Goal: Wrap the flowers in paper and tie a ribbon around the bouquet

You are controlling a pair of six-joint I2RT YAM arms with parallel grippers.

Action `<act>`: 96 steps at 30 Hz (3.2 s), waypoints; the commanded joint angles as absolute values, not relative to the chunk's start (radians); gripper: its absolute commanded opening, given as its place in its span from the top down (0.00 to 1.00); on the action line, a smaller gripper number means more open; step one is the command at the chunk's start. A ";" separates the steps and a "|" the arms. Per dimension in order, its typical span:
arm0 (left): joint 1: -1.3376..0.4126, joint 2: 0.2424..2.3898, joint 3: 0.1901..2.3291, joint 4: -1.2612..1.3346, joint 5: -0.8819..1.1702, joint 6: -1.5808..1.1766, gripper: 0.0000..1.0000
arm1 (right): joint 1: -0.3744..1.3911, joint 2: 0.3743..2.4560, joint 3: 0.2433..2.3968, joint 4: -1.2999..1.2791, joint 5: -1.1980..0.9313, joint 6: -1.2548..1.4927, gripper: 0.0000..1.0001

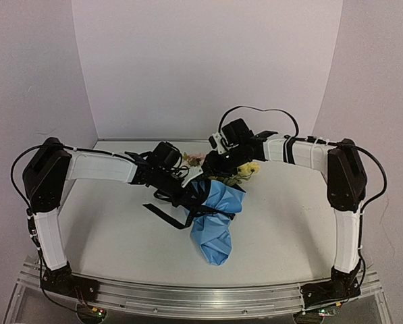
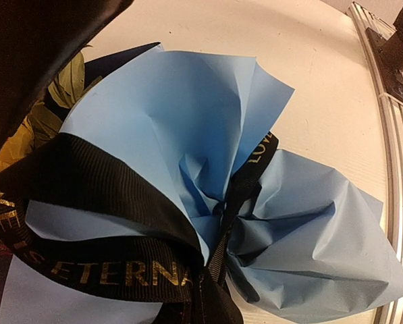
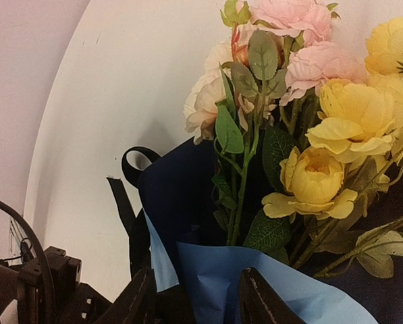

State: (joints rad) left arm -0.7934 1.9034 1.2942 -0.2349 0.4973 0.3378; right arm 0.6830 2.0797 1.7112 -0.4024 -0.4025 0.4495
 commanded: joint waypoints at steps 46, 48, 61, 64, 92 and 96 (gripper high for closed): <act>-0.865 1.878 1.324 -0.172 0.116 0.457 1.00 | 0.618 1.927 1.635 -0.523 -0.594 1.185 0.24; -0.865 1.874 1.319 -0.166 0.117 0.460 1.00 | 0.618 1.943 1.656 -0.523 -0.604 1.209 0.24; -0.867 1.860 1.297 -0.152 0.126 0.462 1.00 | 0.618 2.017 1.711 -0.523 -0.627 1.259 0.58; -0.867 1.852 1.288 -0.149 0.123 0.461 1.00 | 0.618 2.021 1.721 -0.524 -0.628 1.256 0.70; -0.797 1.620 1.015 0.141 0.213 -0.096 0.46 | 0.686 1.928 1.675 -0.432 -0.497 1.101 1.00; -0.749 1.548 0.928 0.196 0.268 -0.224 0.43 | 0.696 1.939 1.694 -0.426 -0.482 1.092 1.00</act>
State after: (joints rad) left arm -0.7883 1.6430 0.9952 0.0621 0.1990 -0.0423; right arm 0.6918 1.9709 1.6764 -0.4644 -0.5255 1.1223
